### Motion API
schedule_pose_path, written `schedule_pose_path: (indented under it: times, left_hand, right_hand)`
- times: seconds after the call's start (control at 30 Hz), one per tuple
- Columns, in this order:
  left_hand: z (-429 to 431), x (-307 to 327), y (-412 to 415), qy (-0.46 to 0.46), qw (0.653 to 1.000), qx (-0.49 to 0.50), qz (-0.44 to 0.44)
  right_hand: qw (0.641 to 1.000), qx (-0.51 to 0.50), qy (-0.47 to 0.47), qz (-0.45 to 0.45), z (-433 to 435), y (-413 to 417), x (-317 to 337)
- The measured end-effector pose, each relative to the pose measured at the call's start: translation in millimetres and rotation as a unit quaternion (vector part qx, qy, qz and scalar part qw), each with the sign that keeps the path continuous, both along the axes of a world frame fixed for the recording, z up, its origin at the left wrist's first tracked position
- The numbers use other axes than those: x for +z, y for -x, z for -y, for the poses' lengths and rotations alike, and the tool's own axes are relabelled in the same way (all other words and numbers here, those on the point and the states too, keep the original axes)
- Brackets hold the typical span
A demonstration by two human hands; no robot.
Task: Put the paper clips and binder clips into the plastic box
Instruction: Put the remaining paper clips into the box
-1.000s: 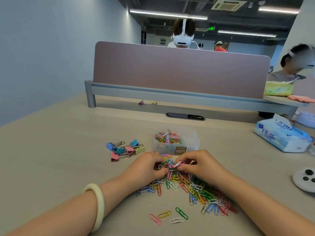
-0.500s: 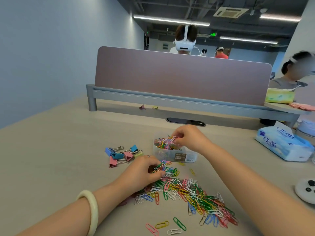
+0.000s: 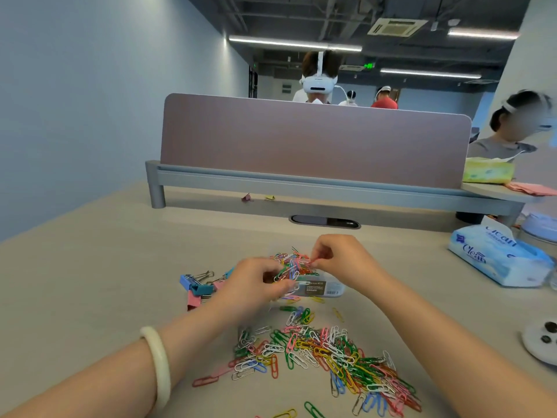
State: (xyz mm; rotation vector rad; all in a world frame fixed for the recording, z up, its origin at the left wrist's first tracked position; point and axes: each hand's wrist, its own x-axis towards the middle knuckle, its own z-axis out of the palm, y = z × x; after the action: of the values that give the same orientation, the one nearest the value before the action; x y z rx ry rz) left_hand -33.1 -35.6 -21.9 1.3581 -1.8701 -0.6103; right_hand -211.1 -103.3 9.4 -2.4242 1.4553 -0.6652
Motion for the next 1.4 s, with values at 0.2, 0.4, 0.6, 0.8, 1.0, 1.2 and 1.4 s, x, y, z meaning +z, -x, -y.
schedule_pose_path:
  times: [0.2,0.4,0.6,0.8,1.0,1.2,1.4]
  left_hand:
    - [54,34,1,0.041,0.997,0.060,-0.009]
    - [98,26,5,0.016,0.993,0.091,0.071]
    - [114,25,17,0.020,0.980,0.013,0.196]
    - [119,19,10,0.029,0.975,0.015,0.218]
    - [113,22,3,0.035,0.945,-0.010,0.326]
    - [89,31,4,0.041,0.937,-0.041,0.344]
    - [13,24,4,0.136,0.963,-0.107,0.205]
  right_hand:
    - [0.996,0.021,-0.008,-0.090,4,-8,-8]
    - [0.999,0.009,0.026,-0.025,-21,10,-10]
    - [0.999,0.031,0.013,0.010,-57,33,-18]
    - [0.999,0.018,0.011,0.028,-72,45,-28]
    - [1.000,0.005,-0.012,0.022,-78,53,-35]
    - [0.997,0.016,-0.060,0.047,-78,55,-46]
    - [0.998,0.040,-0.045,0.000,-72,53,-57]
